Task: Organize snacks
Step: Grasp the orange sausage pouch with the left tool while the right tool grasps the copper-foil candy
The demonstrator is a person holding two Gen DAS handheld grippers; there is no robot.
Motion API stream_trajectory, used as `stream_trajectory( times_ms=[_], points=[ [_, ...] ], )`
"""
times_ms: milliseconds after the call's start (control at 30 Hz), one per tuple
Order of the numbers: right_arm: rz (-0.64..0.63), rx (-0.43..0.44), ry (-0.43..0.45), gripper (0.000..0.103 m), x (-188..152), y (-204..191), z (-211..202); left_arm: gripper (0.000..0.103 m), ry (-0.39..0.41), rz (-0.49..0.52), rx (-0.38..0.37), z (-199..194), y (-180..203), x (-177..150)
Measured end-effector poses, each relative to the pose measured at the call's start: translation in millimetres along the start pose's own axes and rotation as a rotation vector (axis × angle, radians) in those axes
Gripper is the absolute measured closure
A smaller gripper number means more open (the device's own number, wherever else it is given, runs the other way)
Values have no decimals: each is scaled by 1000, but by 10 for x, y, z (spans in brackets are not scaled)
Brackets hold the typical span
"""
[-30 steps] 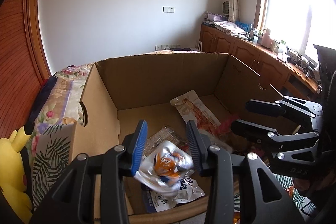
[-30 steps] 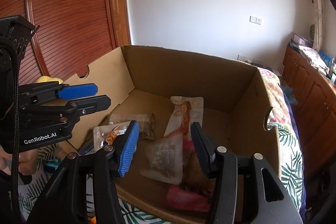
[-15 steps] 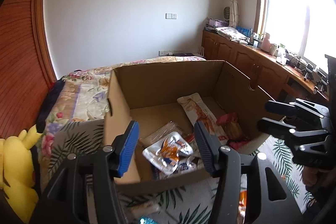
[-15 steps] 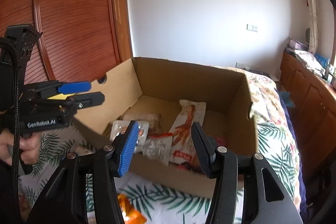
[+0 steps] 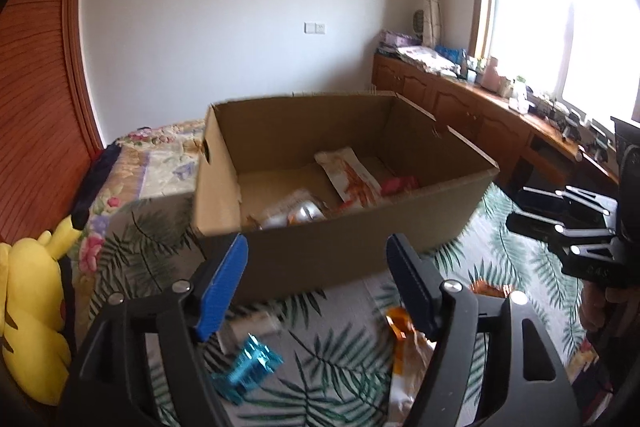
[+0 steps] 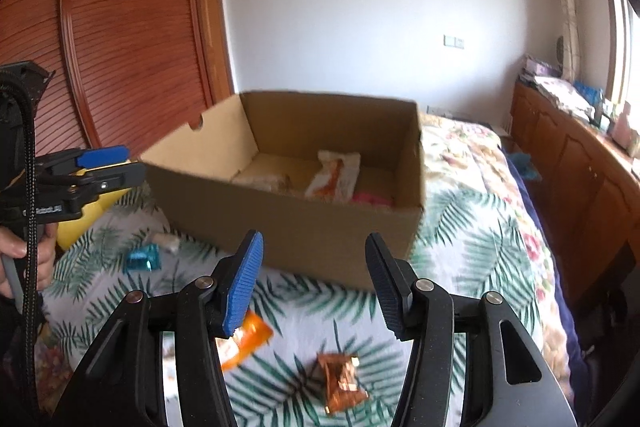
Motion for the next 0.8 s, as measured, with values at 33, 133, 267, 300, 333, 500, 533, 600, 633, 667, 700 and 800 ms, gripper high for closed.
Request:
stream_trajectory(
  times_ms=[33, 133, 267, 300, 333, 500, 533, 600, 633, 667, 700, 800],
  points=[
    [2, -8, -9, 48, -71, 34, -1, 30, -8, 1, 0, 16, 25, -54],
    [9, -20, -47, 48, -297, 112, 45, 30, -48, 3, -14, 107, 122, -259],
    [9, -28, -96, 48, -570, 159, 129, 30, -93, 8, -27, 216, 253, -488],
    [6, -31, -108, 48, -630, 166, 158, 30, -106, 8, -33, 251, 285, -556],
    [4, -32, -118, 48, -680, 167, 177, 30, -115, 6, -37, 276, 300, -592],
    [-9, -28, -165, 48, -900, 175, 283, 30, -164, 2, -58, 395, 401, -796],
    [-15, -25, -174, 49, -934, 169, 302, 30, -170, 3, -60, 408, 410, -820],
    [-30, -17, -194, 49, -988, 140, 336, 30, -185, 2, -68, 438, 449, -883],
    [-37, -15, -201, 49, -1020, 132, 352, 30, -191, 1, -72, 446, 464, -918],
    [-45, -12, -210, 49, -1037, 124, 372, 30, -197, 0, -76, 454, 479, -942],
    [-54, -10, -218, 49, -1058, 117, 386, 30, -207, 2, -81, 469, 502, -972],
    [-84, -13, -238, 52, -1128, 95, 421, 30, -220, 7, -89, 481, 558, -1018]
  ],
)
Point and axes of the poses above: each gripper's, at about its wrist camera, not at the fingertips, and z roughly the way its jaws point, y to its right, x to its top, the point moved 10 cm from there along z, roughly the way its jaws point, and after that the axes turned 12 degrees about -x, right-handed, at the moved point
